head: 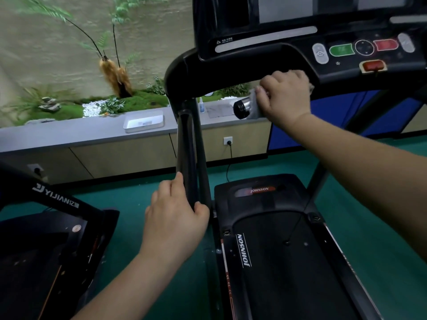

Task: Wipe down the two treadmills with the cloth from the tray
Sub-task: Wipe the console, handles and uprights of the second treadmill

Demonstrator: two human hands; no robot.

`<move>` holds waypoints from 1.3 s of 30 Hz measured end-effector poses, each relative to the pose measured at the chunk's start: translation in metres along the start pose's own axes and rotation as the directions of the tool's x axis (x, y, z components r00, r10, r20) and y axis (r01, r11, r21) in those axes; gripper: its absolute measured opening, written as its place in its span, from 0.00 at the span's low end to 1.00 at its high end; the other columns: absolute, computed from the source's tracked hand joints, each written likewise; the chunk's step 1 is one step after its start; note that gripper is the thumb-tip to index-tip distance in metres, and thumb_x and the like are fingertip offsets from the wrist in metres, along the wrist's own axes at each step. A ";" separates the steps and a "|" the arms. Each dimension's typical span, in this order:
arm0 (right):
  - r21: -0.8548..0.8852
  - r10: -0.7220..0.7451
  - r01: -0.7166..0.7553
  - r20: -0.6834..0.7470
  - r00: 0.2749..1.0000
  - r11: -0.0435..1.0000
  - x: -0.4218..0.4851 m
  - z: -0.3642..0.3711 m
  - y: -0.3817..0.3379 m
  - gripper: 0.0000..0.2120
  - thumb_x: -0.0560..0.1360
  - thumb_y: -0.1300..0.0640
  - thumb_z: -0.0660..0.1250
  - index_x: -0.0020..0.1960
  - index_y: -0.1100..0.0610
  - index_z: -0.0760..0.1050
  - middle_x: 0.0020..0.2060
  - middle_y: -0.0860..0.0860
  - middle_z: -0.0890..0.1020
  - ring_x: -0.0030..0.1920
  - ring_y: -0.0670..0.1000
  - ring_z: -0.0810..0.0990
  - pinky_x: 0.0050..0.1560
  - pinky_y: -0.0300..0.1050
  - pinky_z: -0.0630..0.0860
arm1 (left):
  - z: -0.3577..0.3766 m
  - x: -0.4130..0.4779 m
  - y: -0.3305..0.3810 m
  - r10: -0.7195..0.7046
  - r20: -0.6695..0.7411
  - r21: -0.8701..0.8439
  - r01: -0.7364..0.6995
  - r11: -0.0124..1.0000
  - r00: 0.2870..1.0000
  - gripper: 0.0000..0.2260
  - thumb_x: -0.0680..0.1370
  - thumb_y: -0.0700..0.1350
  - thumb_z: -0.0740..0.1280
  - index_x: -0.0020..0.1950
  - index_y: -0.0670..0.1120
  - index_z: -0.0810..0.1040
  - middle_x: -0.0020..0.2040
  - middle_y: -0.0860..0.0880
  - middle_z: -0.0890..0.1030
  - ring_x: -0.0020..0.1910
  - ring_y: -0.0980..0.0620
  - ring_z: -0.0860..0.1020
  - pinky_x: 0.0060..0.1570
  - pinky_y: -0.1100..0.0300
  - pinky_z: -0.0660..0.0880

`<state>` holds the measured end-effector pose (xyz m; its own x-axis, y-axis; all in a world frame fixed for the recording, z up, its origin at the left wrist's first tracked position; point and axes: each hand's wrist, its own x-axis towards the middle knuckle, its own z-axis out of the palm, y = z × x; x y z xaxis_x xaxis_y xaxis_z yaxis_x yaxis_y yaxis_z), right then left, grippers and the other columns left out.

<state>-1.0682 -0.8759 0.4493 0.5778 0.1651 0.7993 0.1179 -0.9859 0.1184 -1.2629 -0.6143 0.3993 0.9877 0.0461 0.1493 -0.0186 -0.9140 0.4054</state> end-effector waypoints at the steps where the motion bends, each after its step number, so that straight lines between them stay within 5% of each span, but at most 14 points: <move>1: -0.009 0.011 -0.011 0.003 1.000 1.000 -0.001 0.001 -0.015 0.19 0.79 0.46 0.52 0.47 0.55 0.78 0.42 0.55 0.81 0.44 0.58 0.76 0.53 0.52 0.65 | 0.000 0.000 0.000 0.000 -0.001 -0.001 0.000 1.000 1.000 0.32 0.76 0.52 0.58 0.78 0.47 0.52 0.66 0.49 0.66 0.64 0.49 0.65 0.63 0.52 0.67; 5: -0.008 -0.186 0.186 -0.014 0.982 0.983 -0.009 0.008 -0.052 0.17 0.79 0.44 0.54 0.45 0.52 0.76 0.40 0.51 0.80 0.42 0.56 0.78 0.51 0.51 0.67 | -0.001 0.000 0.000 0.002 -0.005 -0.003 -0.002 1.000 1.000 0.32 0.76 0.54 0.58 0.77 0.49 0.52 0.65 0.50 0.66 0.63 0.50 0.65 0.62 0.52 0.68; 9: -0.020 -0.386 0.387 0.044 0.921 0.922 -0.004 0.009 -0.011 0.18 0.79 0.41 0.54 0.50 0.54 0.74 0.43 0.53 0.80 0.42 0.57 0.79 0.46 0.50 0.69 | -0.002 0.000 0.000 -0.003 -0.009 -0.016 0.003 1.000 1.000 0.31 0.76 0.54 0.58 0.77 0.50 0.53 0.65 0.51 0.66 0.63 0.50 0.66 0.61 0.52 0.68; 14: 0.000 -0.120 0.121 -0.100 0.988 0.993 -0.003 0.008 0.032 0.15 0.79 0.49 0.56 0.43 0.58 0.74 0.35 0.56 0.77 0.34 0.59 0.74 0.40 0.50 0.67 | 0.001 -0.001 0.000 -0.011 -0.012 -0.058 0.010 0.998 1.000 0.31 0.76 0.52 0.60 0.77 0.49 0.54 0.65 0.51 0.65 0.64 0.50 0.65 0.63 0.52 0.67; 19: -0.007 0.099 -0.100 -0.035 0.994 0.995 0.002 0.006 -0.032 0.16 0.75 0.49 0.55 0.40 0.56 0.77 0.37 0.54 0.80 0.38 0.57 0.77 0.49 0.51 0.67 | 0.002 0.001 0.001 -0.020 -0.013 -0.082 0.019 0.996 1.000 0.32 0.75 0.50 0.60 0.77 0.49 0.54 0.64 0.51 0.66 0.64 0.50 0.64 0.65 0.53 0.66; 23: 0.051 -0.086 0.088 -0.038 0.996 0.995 0.000 0.010 -0.065 0.14 0.75 0.49 0.58 0.36 0.55 0.75 0.32 0.53 0.79 0.33 0.57 0.77 0.43 0.50 0.70 | 0.002 0.001 0.000 -0.022 -0.005 -0.075 0.021 0.997 1.000 0.32 0.76 0.52 0.60 0.77 0.49 0.53 0.65 0.51 0.65 0.64 0.51 0.64 0.64 0.53 0.66; 28: 0.056 -0.344 0.344 0.000 0.939 0.937 0.004 0.009 -0.026 0.14 0.76 0.46 0.58 0.39 0.54 0.73 0.33 0.53 0.78 0.32 0.56 0.77 0.37 0.47 0.69 | 0.001 0.000 -0.001 -0.025 -0.019 -0.052 0.024 0.998 1.000 0.31 0.76 0.53 0.60 0.77 0.50 0.54 0.67 0.52 0.65 0.66 0.51 0.64 0.63 0.53 0.66; 35: 0.087 -0.090 0.085 0.063 0.994 0.993 0.018 -0.002 0.028 0.17 0.76 0.49 0.53 0.37 0.58 0.72 0.32 0.57 0.78 0.33 0.61 0.75 0.36 0.51 0.66 | 0.002 0.000 -0.001 -0.036 -0.028 -0.099 0.033 0.995 0.999 0.31 0.75 0.52 0.61 0.77 0.50 0.55 0.65 0.52 0.66 0.65 0.51 0.64 0.64 0.53 0.65; 39: 0.096 0.131 -0.123 -0.071 0.989 0.988 -0.007 0.013 0.008 0.13 0.77 0.51 0.55 0.42 0.56 0.74 0.39 0.55 0.79 0.43 0.58 0.75 0.52 0.52 0.65 | 0.003 -0.002 -0.002 -0.034 -0.024 -0.145 0.030 0.989 0.999 0.31 0.75 0.50 0.61 0.77 0.49 0.55 0.65 0.52 0.65 0.64 0.52 0.63 0.65 0.55 0.64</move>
<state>-1.0613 -0.8848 0.4369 0.5294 0.0328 0.8478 0.1230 -0.9917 -0.0385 -1.2641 -0.6140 0.3960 0.9838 0.0870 0.1570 -0.0109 -0.8440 0.5362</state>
